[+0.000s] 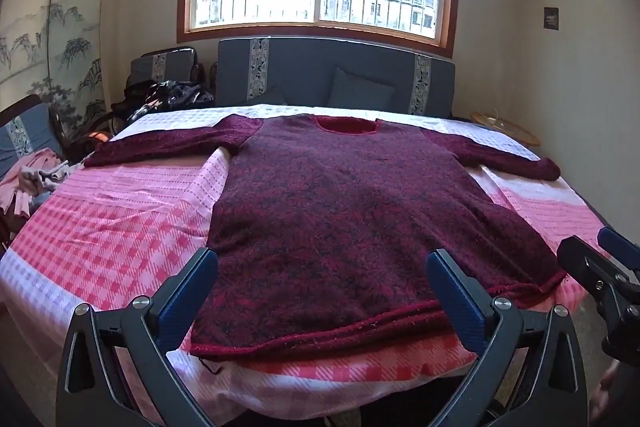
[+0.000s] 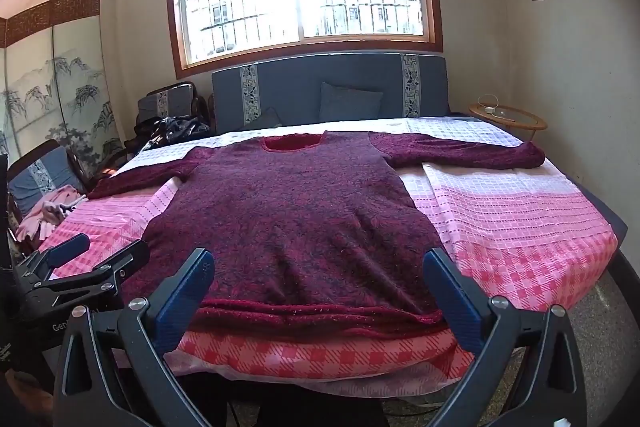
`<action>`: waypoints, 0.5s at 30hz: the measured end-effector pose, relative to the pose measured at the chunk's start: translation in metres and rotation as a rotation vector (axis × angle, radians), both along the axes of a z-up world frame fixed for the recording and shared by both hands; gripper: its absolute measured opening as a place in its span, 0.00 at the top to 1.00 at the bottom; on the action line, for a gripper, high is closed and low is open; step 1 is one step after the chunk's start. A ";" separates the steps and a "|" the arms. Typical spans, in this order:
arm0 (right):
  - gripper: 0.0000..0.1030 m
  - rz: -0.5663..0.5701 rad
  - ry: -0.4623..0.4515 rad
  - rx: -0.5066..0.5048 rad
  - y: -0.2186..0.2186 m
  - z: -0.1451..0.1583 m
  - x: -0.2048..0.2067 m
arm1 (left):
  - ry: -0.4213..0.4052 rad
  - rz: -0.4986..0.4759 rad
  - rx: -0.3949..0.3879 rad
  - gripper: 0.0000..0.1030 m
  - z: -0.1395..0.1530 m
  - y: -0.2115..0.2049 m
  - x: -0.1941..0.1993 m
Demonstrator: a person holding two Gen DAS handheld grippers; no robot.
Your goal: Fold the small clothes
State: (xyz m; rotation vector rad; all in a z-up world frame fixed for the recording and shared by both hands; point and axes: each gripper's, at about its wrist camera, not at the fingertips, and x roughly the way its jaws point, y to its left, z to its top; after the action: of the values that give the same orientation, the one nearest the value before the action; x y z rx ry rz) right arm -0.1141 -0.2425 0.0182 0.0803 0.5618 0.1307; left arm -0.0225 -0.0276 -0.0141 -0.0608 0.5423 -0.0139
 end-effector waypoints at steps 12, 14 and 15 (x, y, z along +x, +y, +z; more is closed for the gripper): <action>0.00 0.040 0.019 0.004 0.005 -0.005 0.001 | 0.039 0.014 -0.007 0.00 -0.001 0.000 0.014; 0.00 0.041 0.023 0.002 0.005 -0.006 0.002 | 0.043 0.011 -0.008 0.00 -0.003 0.000 0.014; 0.00 0.042 0.025 0.001 0.005 -0.006 0.002 | 0.045 0.013 -0.007 0.00 -0.005 0.001 0.015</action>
State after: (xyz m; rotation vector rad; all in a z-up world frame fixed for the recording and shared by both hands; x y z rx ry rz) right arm -0.1121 -0.2372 0.0119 0.0712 0.5888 0.1713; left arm -0.0074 -0.0265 -0.0188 -0.0717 0.5872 -0.0019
